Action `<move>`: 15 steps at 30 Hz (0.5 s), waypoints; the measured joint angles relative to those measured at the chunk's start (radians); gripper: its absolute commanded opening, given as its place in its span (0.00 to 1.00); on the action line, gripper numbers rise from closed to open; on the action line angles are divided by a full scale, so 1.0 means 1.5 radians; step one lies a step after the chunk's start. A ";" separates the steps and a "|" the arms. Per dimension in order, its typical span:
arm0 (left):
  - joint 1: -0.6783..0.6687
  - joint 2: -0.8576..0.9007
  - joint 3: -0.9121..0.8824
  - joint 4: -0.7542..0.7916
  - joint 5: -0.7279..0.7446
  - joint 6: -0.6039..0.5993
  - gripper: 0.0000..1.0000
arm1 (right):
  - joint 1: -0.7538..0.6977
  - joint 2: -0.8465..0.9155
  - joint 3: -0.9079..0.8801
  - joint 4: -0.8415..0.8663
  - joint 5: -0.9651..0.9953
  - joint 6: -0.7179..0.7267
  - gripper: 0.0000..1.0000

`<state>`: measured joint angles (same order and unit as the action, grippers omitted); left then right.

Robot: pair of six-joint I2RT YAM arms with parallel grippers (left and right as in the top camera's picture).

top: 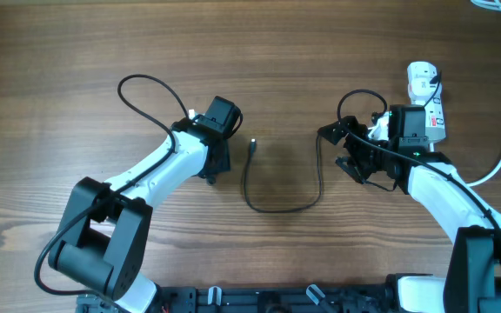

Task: Plug charger to phone and switch on socket
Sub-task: 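Hold the phone upright beside the cable end with the left gripper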

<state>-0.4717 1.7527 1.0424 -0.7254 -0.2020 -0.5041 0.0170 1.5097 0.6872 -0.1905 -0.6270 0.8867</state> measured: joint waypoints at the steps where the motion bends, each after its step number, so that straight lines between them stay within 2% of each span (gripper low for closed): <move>1: 0.000 0.000 0.000 0.001 0.000 0.002 0.11 | 0.000 0.000 0.000 0.000 0.000 0.000 1.00; 9: 0.000 0.000 -0.003 0.006 -0.002 0.010 0.23 | 0.000 0.000 0.000 0.000 0.000 0.000 1.00; 15: 0.000 0.000 -0.003 0.008 -0.002 0.012 0.26 | 0.000 0.000 0.000 0.000 0.000 0.000 1.00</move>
<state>-0.4717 1.7527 1.0378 -0.7128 -0.2054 -0.4862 0.0170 1.5097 0.6872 -0.1902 -0.6270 0.8867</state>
